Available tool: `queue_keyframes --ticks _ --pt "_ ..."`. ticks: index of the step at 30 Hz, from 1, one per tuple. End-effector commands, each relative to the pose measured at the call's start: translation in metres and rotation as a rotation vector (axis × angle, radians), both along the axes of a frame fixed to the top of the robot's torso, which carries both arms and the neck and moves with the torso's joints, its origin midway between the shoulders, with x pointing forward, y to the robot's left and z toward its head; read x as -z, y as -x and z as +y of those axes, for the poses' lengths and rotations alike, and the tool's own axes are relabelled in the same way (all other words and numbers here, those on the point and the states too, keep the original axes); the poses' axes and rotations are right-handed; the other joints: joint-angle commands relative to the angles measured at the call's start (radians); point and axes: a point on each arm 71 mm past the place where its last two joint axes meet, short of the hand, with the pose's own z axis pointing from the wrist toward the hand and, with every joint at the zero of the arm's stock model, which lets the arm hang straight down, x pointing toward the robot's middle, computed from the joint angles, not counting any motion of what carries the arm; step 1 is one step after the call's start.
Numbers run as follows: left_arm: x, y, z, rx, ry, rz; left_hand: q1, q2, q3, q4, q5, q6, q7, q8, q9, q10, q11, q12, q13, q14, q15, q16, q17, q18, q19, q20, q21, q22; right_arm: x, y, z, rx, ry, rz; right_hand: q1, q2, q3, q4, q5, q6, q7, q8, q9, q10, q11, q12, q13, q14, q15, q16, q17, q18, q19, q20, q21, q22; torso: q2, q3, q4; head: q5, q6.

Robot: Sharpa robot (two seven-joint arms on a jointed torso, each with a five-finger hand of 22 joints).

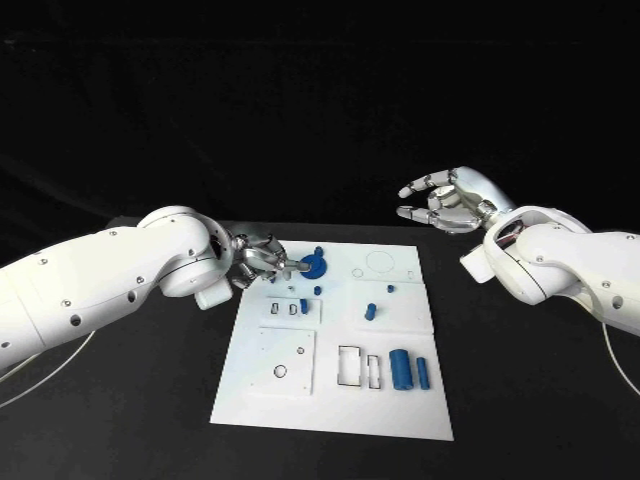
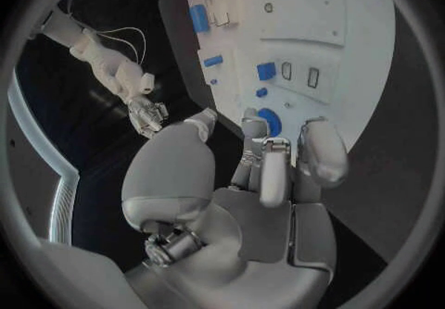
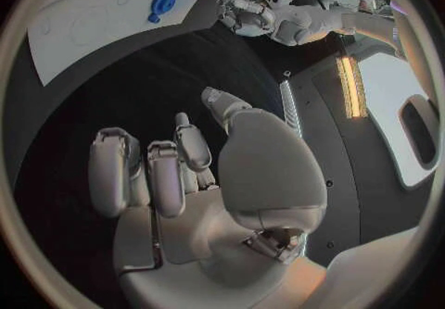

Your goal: Assemble the parts on the task board

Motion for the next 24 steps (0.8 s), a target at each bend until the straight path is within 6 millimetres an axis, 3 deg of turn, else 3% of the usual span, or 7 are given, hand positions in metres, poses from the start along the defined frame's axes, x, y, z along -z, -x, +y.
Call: queue_keyframes --ticks 1,7,11,18,21,22,24 --pt "0.002 -0.002 -0.002 0.063 -0.158 0.039 -0.013 0.005 -0.011 -0.001 -0.005 -0.008 -0.005 0.008 0.003 -0.003 -0.004 0.004 -0.005 0.078 -0.008 0.001 0.164 -0.014 0.005 -0.005 0.000 -0.003 0.003 -0.001 -0.001 -0.004 0.011 0.028 -0.012 -0.003 -0.001 0.008 0.004 -0.002 0.001 0.006 0.001 -0.008 -0.002 -0.007 -0.002 0.055 0.001 -0.005 0.066 0.014 -0.008 0.000 -0.006 0.088 -0.004 0.0014 0.0001 0.003 -0.006" --pt "0.003 -0.008 -0.010 0.094 -0.223 0.042 -0.006 0.024 -0.011 -0.003 -0.004 -0.012 -0.006 0.014 0.009 0.001 -0.005 0.014 0.006 0.081 -0.009 0.005 0.173 -0.016 0.008 -0.006 0.007 0.010 0.005 -0.002 -0.003 -0.004 0.022 0.042 -0.016 -0.006 -0.003 0.011 0.007 -0.007 0.001 0.008 0.001 -0.013 -0.002 -0.014 -0.009 0.052 0.001 -0.010 0.056 0.016 -0.014 0.000 -0.015 0.081 0.000 0.0030 0.0009 0.004 -0.005" --pt "0.005 -0.011 -0.015 0.104 -0.253 0.038 0.007 0.026 -0.011 -0.005 -0.004 -0.014 -0.007 0.018 0.012 0.007 -0.006 0.023 0.017 0.082 -0.009 0.007 0.179 -0.019 0.011 -0.006 0.015 0.025 0.006 -0.003 -0.005 0.000 0.027 0.050 -0.019 -0.008 -0.006 0.015 0.014 -0.011 0.001 0.011 0.001 -0.019 -0.003 -0.022 -0.017 0.050 0.000 -0.014 0.047 0.019 -0.021 0.000 -0.025 0.073 0.002 0.0012 0.0016 0.003 -0.004" --pt "0.009 -0.015 -0.027 0.121 -0.280 0.036 0.009 0.026 -0.011 -0.005 -0.004 -0.015 -0.007 0.019 0.013 0.005 -0.006 0.022 0.014 0.084 -0.009 0.009 0.184 -0.020 0.013 -0.006 0.020 0.033 0.006 -0.005 -0.005 0.009 0.012 0.036 -0.012 -0.011 -0.003 0.025 0.021 -0.011 -0.003 0.039 0.007 -0.101 -0.007 -0.137 -0.127 0.024 -0.004 -0.060 -0.039 0.043 -0.086 -0.004 -0.123 -0.004 0.003 0.0004 -0.0019 0.008 -0.006" --pt "0.010 -0.016 -0.030 0.130 -0.291 0.043 0.009 0.026 -0.011 -0.004 -0.004 -0.015 -0.007 0.019 0.013 0.002 -0.006 0.019 0.010 0.084 -0.009 0.010 0.185 -0.021 0.014 -0.006 0.020 0.034 0.006 -0.006 -0.004 0.010 -0.003 0.030 0.001 -0.007 0.017 0.026 0.021 -0.003 -0.006 0.057 0.010 -0.204 -0.012 -0.299 -0.279 -0.024 -0.007 -0.143 -0.175 0.077 -0.190 -0.008 -0.278 -0.123 0.005 0.0001 -0.0047 0.009 -0.005" --pt "0.011 -0.016 -0.031 0.134 -0.295 0.046 0.009 0.026 -0.011 -0.004 -0.004 -0.015 -0.007 0.019 0.013 0.002 -0.006 0.019 0.010 0.084 -0.009 0.010 0.185 -0.021 0.014 -0.006 0.020 0.034 0.006 -0.006 -0.004 0.012 -0.011 0.030 0.012 -0.007 0.037 0.024 0.022 -0.005 -0.002 0.062 0.008 -0.303 -0.007 -0.435 -0.395 -0.113 -0.006 -0.277 -0.379 0.118 -0.335 -0.005 -0.491 -0.285 0.005 0.0000 -0.0047 0.008 -0.007" --pt "0.012 -0.016 -0.033 0.150 -0.309 0.055 0.010 0.029 -0.010 -0.004 -0.004 -0.016 -0.006 0.019 0.013 -0.004 -0.006 0.014 0.000 0.084 -0.009 0.010 0.186 -0.021 0.014 -0.006 0.022 0.037 0.006 -0.007 -0.004 0.016 -0.035 0.031 0.019 -0.008 0.060 0.026 0.020 -0.011 0.002 0.064 0.005 -0.333 0.000 -0.492 -0.444 -0.216 0.003 -0.440 -0.583 0.137 -0.417 -0.001 -0.624 -0.379 0.007 0.0006 -0.0050 0.009 -0.006"
